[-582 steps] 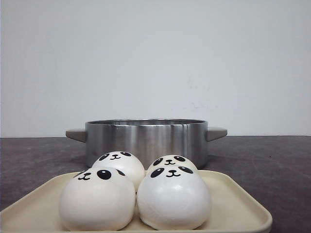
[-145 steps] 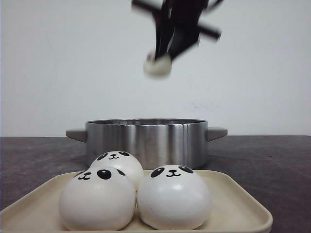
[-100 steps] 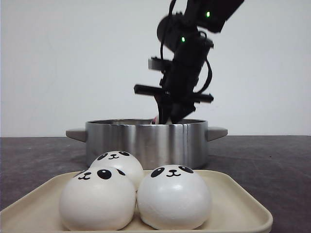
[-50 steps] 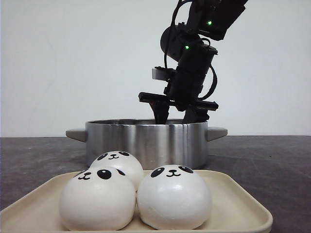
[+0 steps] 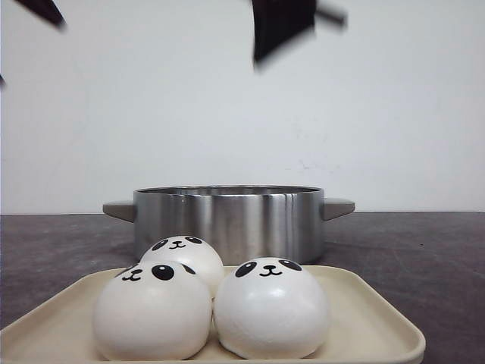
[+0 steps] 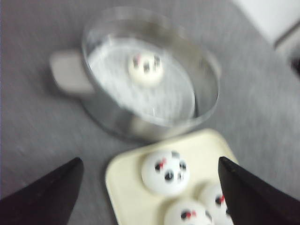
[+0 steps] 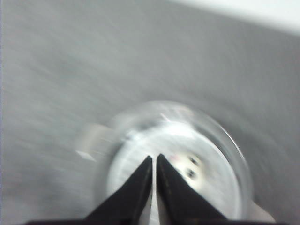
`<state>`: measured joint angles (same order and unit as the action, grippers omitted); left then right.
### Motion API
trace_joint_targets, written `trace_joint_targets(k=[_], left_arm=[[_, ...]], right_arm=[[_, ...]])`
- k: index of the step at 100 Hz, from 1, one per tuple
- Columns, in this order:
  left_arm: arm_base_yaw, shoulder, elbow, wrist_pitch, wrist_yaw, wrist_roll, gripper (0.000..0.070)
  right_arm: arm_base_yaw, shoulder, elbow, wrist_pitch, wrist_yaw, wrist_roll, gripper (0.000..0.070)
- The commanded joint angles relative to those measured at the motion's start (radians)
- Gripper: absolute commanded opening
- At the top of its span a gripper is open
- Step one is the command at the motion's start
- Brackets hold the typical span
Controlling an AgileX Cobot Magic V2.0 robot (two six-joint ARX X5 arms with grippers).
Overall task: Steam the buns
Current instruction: 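Reach the left gripper down and grasp the farther bun on its side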
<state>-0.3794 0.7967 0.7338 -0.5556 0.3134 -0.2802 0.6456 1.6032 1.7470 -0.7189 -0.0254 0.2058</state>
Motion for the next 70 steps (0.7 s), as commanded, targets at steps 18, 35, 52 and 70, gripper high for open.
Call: trace_joint_targets(k=[18, 35, 52, 70], left_arm=[[-0.190, 0.269, 0.010, 0.109, -0.008, -0.121, 0.0551], [-0.276, 0.421, 0.024, 0.191, -0.095, -0.175, 0.0551], [-0.323, 0.560, 0.090, 0.188, -0.168, -0.177, 0.0554], [-0.350, 0.681, 0.170, 0.186, -0.202, -0.177, 0.0554]], right_arm=[[0.096, -0.222, 0.022, 0.040, 0.023, 0.000, 0.0002], [0.138, -0.327, 0.022, 0.045, 0.072, 0.015, 0.0002], [0.140, -0.390, 0.022, 0.027, 0.105, 0.015, 0.0002], [0.140, -0.409, 0.022, -0.011, 0.133, 0.016, 0.0002]])
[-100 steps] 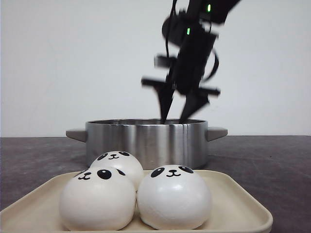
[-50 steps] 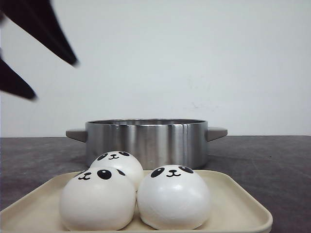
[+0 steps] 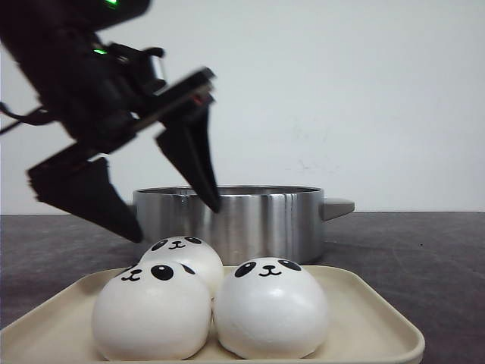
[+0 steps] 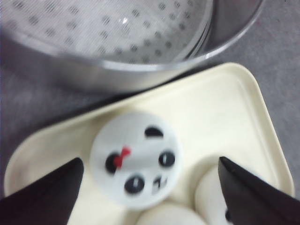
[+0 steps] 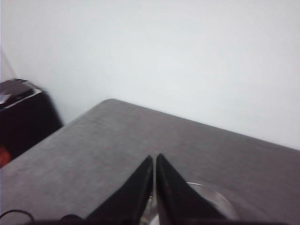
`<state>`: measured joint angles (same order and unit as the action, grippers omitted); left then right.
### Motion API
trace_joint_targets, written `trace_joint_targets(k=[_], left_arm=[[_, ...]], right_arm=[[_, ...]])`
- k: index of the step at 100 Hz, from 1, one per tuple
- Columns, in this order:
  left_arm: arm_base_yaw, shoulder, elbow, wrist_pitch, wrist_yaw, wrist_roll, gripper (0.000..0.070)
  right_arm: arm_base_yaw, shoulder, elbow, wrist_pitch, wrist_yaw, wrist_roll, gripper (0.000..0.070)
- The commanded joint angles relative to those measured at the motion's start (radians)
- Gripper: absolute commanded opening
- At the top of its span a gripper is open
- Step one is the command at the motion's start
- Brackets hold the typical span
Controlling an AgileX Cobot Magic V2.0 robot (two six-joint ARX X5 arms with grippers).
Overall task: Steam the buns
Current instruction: 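Reach the left gripper down and grasp the farther bun on its side, then lift the bun with the left gripper and carry it over the pot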
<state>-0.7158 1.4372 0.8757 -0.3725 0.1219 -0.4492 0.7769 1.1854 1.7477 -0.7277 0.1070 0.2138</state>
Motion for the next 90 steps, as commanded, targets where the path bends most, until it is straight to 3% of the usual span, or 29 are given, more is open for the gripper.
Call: trace_joint_targets(k=[1, 37, 43, 50, 60, 90], left_arm=[[-0.014, 0.047, 0.032, 0.002, -0.011, -0.008, 0.0554], [-0.031, 0.176, 0.084, -0.074, -0.045, -0.010, 0.0538], [-0.031, 0.183, 0.084, -0.077, -0.061, -0.010, 0.0444], [-0.031, 0.187, 0.084, -0.084, -0.064, -0.011, 0.0215], [-0.031, 0.187, 0.084, -0.074, -0.063, -0.009, 0.0000], [-0.046, 0.128, 0.101, -0.110, -0.062, 0.029, 0.0000]], right_arm=[[0.008, 0.008, 0.021, -0.005, 0.000, 0.009, 0.0002], [0.008, 0.009, 0.021, -0.061, 0.000, 0.011, 0.0002], [0.008, 0.009, 0.021, -0.062, 0.000, 0.010, 0.0002], [0.008, 0.009, 0.021, -0.062, 0.000, 0.010, 0.0002], [0.008, 0.009, 0.021, -0.064, 0.000, 0.010, 0.0002], [0.008, 0.009, 0.021, -0.086, 0.000, 0.010, 0.0002]])
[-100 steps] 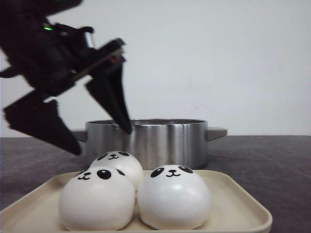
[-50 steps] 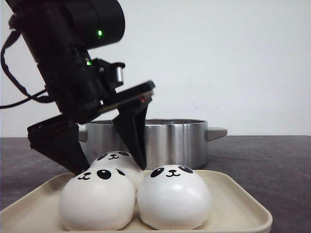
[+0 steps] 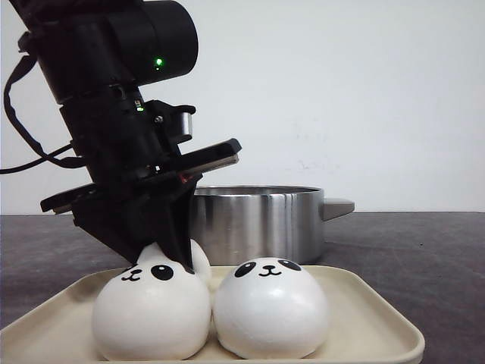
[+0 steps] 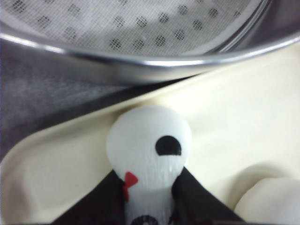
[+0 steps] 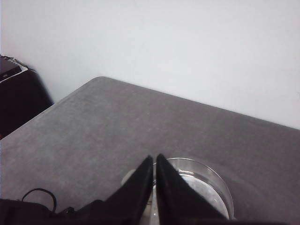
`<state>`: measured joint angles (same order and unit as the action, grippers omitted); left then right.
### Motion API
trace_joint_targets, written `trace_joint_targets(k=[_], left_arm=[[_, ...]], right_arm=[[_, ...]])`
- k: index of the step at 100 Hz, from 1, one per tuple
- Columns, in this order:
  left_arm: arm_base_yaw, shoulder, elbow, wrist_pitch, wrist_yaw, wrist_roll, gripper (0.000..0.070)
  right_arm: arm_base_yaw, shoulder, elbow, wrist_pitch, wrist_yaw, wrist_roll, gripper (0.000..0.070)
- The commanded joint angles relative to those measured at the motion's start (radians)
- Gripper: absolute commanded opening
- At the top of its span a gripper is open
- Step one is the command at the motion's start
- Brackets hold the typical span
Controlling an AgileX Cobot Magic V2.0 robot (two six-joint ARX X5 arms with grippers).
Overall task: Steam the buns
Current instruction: 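Lift the bun with the left gripper and carry it over the pot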
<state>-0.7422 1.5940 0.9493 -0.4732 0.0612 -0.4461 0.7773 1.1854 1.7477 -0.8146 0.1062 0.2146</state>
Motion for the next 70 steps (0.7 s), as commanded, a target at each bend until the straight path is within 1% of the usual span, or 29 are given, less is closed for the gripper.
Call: trace_joint_targets(k=[1, 8, 15, 26, 35, 43, 48, 61, 70], left_arm=[[-0.022, -0.037, 0.029, -0.010, -0.002, 0.028, 0.0000], [-0.040, -0.102, 0.043, -0.012, -0.007, 0.034, 0.0000], [-0.059, -0.175, 0.062, -0.009, -0.029, 0.035, 0.0000], [-0.076, -0.272, 0.095, 0.019, -0.095, 0.046, 0.0000], [-0.072, -0.309, 0.121, 0.084, -0.152, 0.088, 0.0000], [-0.041, -0.302, 0.148, 0.152, -0.202, 0.144, 0.0000], [-0.011, -0.280, 0.160, 0.193, -0.203, 0.164, 0.0000], [0.058, -0.192, 0.183, 0.285, -0.192, 0.173, 0.0000], [0.105, -0.113, 0.212, 0.286, -0.192, 0.174, 0.0000]], right_arm=[[0.008, 0.009, 0.021, 0.001, 0.001, 0.009, 0.0002], [0.008, 0.009, 0.021, -0.002, 0.001, 0.009, 0.0002], [0.008, 0.009, 0.021, -0.002, 0.001, 0.009, 0.0002], [0.008, 0.009, 0.021, 0.000, 0.001, 0.009, 0.0002], [0.008, 0.009, 0.021, 0.000, 0.001, 0.009, 0.0002], [0.008, 0.010, 0.021, 0.004, 0.001, 0.009, 0.0002], [0.008, 0.010, 0.021, 0.006, 0.001, 0.009, 0.0002], [0.008, 0.010, 0.020, 0.006, 0.001, 0.009, 0.0002], [0.008, 0.010, 0.020, 0.006, 0.001, 0.009, 0.0002]])
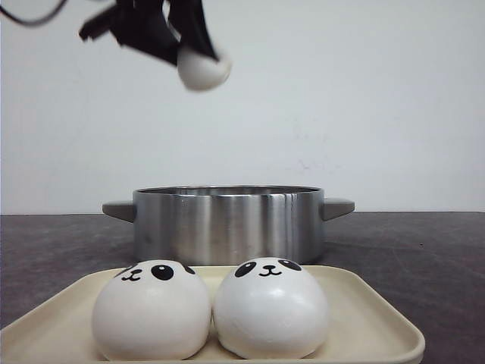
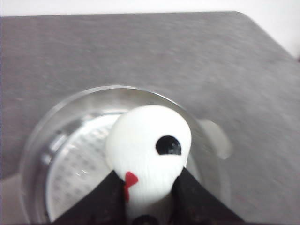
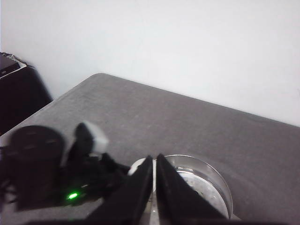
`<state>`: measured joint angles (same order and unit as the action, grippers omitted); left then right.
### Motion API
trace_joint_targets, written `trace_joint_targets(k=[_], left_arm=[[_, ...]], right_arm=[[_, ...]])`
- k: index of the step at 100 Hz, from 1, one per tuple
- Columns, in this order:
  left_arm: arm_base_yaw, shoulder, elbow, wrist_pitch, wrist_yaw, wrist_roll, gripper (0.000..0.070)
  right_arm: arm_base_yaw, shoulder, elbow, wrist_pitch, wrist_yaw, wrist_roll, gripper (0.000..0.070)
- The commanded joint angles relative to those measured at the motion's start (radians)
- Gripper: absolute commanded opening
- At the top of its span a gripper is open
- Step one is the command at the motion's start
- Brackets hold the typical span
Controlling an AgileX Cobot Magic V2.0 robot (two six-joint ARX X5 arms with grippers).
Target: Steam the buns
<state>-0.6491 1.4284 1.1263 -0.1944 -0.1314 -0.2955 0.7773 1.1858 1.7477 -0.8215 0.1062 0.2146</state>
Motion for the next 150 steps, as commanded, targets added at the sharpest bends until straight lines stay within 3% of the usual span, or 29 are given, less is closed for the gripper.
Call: trace_joint_targets(k=[1, 33, 39, 50, 56, 87, 106, 117, 142, 146, 150], left_arm=[[0.016, 0.063, 0.039, 0.007, 0.000, 0.023, 0.0000], [0.079, 0.263, 0.060, 0.046, 0.012, 0.022, 0.0015], [0.080, 0.281, 0.060, 0.054, 0.012, 0.021, 0.0133], [0.080, 0.296, 0.060, 0.054, 0.012, 0.014, 0.0485], [0.080, 0.297, 0.060, 0.054, 0.012, 0.015, 0.0565], [0.080, 0.282, 0.060, 0.044, 0.013, -0.013, 0.0560], [0.079, 0.145, 0.060, -0.025, 0.012, -0.064, 0.0555], [0.072, 0.035, 0.060, -0.063, 0.012, -0.058, 0.0554], [0.045, -0.250, 0.060, -0.201, 0.014, -0.046, 0.0550], [0.039, -0.287, 0.060, -0.224, 0.017, -0.035, 0.0550], [0.033, -0.317, 0.060, -0.242, 0.017, -0.027, 0.0550]], right_arm=[[0.008, 0.010, 0.020, 0.013, 0.001, 0.009, 0.0002], [0.008, 0.010, 0.020, 0.002, 0.005, 0.005, 0.0002], [0.008, 0.010, 0.020, -0.004, 0.005, 0.005, 0.0002], [0.008, 0.010, 0.019, -0.024, 0.008, 0.005, 0.0002], [0.008, 0.010, 0.019, -0.030, 0.008, 0.006, 0.0002], [0.007, 0.010, -0.025, -0.082, 0.034, -0.010, 0.0002], [0.006, 0.010, -0.193, -0.099, 0.058, 0.000, 0.0002], [0.008, 0.010, -0.348, -0.085, 0.033, 0.085, 0.0002], [0.090, 0.011, -0.687, 0.051, -0.134, 0.329, 0.0004], [0.108, 0.014, -0.719, 0.075, -0.147, 0.345, 0.0035], [0.127, 0.017, -0.744, 0.090, -0.162, 0.362, 0.0133]])
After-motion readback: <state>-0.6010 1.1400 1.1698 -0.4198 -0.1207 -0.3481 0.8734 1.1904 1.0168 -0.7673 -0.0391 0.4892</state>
